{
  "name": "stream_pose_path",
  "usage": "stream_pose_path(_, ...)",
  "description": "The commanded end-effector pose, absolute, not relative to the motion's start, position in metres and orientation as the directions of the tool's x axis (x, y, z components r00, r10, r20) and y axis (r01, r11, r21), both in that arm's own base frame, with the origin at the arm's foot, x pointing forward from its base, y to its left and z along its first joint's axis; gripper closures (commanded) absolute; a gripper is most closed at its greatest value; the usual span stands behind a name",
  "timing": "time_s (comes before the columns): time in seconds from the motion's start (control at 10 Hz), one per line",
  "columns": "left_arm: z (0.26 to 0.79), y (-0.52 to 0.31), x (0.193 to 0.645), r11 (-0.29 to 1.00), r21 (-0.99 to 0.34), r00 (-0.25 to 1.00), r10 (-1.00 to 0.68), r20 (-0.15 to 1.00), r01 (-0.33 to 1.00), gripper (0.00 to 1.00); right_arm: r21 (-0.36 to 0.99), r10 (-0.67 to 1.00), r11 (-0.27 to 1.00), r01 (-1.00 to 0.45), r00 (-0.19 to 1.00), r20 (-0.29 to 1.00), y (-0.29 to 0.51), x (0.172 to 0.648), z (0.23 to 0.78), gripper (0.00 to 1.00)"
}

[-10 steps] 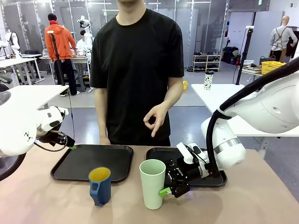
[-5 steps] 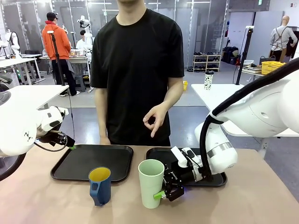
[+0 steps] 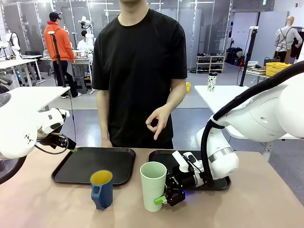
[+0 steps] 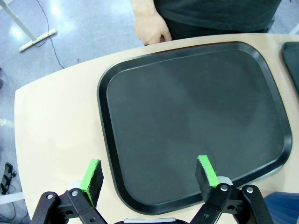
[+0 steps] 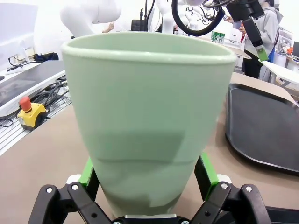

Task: Sort and store the cups by type.
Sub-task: Pick up the Reusable plastic cup.

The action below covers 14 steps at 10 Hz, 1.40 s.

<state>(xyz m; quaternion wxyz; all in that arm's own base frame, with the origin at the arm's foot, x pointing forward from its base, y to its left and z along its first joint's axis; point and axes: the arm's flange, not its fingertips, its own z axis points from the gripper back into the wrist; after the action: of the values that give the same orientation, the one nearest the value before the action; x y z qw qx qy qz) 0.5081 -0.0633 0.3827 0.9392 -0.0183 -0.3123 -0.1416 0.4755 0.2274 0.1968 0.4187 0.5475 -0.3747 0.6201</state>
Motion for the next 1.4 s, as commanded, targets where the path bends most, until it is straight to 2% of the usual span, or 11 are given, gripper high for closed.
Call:
stream_pose_path(0.0, 0.384, -0.064, 0.508, 0.957, 0.062, 0.761, -0.265, 0.593, 0.284, 0.00, -0.055, 0.066, -0.398, -0.916, -0.088, 0.994, 0.229, 0.461, 0.175, 0.00)
stream_pose_path(0.5, 0.384, -0.064, 0.508, 0.957, 0.062, 0.761, -0.265, 0.593, 0.284, 0.00, -0.039, 0.034, -0.403, -0.914, -0.057, 0.998, 0.232, 0.459, 0.170, 0.00)
stream_pose_path(0.6, 0.384, -0.064, 0.508, 0.957, 0.062, 0.761, -0.265, 0.593, 0.284, 0.00, -0.065, 0.033, -0.415, -0.908, -0.086, 0.996, 0.231, 0.458, 0.169, 0.18)
stream_pose_path(0.7, 0.384, -0.064, 0.508, 0.957, 0.062, 0.761, -0.265, 0.593, 0.284, 0.00, -0.057, 0.054, -0.412, -0.910, -0.087, 0.995, 0.231, 0.457, 0.168, 0.18)
stream_pose_path(0.8, 0.384, -0.064, 0.508, 0.957, 0.062, 0.761, -0.265, 0.593, 0.284, 0.00, -0.057, 0.053, -0.410, -0.910, -0.087, 0.995, 0.231, 0.457, 0.168, 0.36)
stream_pose_path(0.9, 0.384, -0.064, 0.508, 0.957, 0.062, 0.761, -0.265, 0.593, 0.284, 0.00, -0.058, 0.048, -0.409, -0.911, -0.085, 0.995, 0.231, 0.456, 0.167, 0.23)
stream_pose_path(1.0, 0.384, -0.064, 0.508, 0.957, 0.062, 0.761, -0.265, 0.593, 0.284, 0.00, -0.058, 0.042, -0.395, -0.917, -0.081, 0.996, 0.230, 0.456, 0.169, 0.54)
stream_pose_path(1.3, 0.384, -0.064, 0.508, 0.957, 0.062, 0.761, -0.265, 0.593, 0.284, 0.00, -0.038, 0.090, -0.332, -0.942, -0.072, 0.993, 0.222, 0.448, 0.203, 0.54)
